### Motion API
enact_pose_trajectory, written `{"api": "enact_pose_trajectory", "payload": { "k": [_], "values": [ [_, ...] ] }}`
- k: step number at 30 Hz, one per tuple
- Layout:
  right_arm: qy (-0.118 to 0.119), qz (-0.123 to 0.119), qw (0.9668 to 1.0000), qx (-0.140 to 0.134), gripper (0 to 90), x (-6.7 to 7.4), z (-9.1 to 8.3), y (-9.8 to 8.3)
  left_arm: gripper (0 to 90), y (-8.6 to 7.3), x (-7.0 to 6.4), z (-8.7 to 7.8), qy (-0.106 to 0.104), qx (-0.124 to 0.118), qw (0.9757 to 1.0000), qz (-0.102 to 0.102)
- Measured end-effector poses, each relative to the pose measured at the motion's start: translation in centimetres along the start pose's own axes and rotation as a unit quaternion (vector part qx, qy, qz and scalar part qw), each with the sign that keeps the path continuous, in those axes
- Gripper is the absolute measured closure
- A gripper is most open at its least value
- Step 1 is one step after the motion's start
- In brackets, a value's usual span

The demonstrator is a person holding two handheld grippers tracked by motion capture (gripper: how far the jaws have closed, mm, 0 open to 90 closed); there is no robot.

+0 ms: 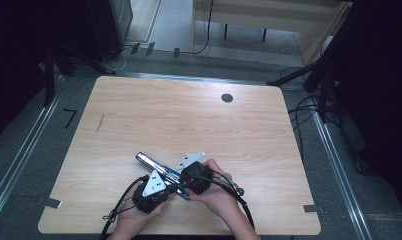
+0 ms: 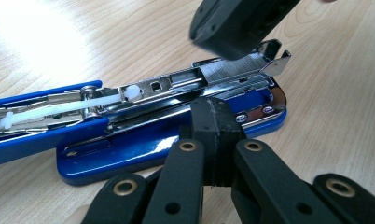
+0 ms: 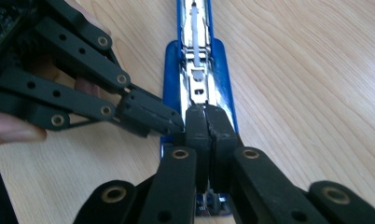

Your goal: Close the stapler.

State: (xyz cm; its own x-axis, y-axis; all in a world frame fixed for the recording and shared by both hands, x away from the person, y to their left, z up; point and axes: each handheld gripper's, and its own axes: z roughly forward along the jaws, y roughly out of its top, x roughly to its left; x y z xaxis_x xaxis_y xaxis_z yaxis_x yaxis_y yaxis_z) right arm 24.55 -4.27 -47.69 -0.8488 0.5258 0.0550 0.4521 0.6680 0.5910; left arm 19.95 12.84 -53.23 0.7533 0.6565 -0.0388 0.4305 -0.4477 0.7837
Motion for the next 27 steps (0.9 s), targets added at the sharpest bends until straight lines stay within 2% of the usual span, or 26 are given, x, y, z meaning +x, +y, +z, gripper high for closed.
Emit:
{"api": "enact_pose_trajectory", "payload": {
  "k": [9,27],
  "values": [
    [-0.012,-0.011,0.9999,0.000,90.0,0.0,1.2,0.3,90.0,0.0,0.0,0.0,0.000,0.000,1.0000,-0.001],
    [-0.007,-0.006,0.9999,0.007,90.0,-0.1,0.8,-0.4,90.0,0.0,0.0,0.0,0.000,0.000,1.0000,-0.002]
  ]
}}
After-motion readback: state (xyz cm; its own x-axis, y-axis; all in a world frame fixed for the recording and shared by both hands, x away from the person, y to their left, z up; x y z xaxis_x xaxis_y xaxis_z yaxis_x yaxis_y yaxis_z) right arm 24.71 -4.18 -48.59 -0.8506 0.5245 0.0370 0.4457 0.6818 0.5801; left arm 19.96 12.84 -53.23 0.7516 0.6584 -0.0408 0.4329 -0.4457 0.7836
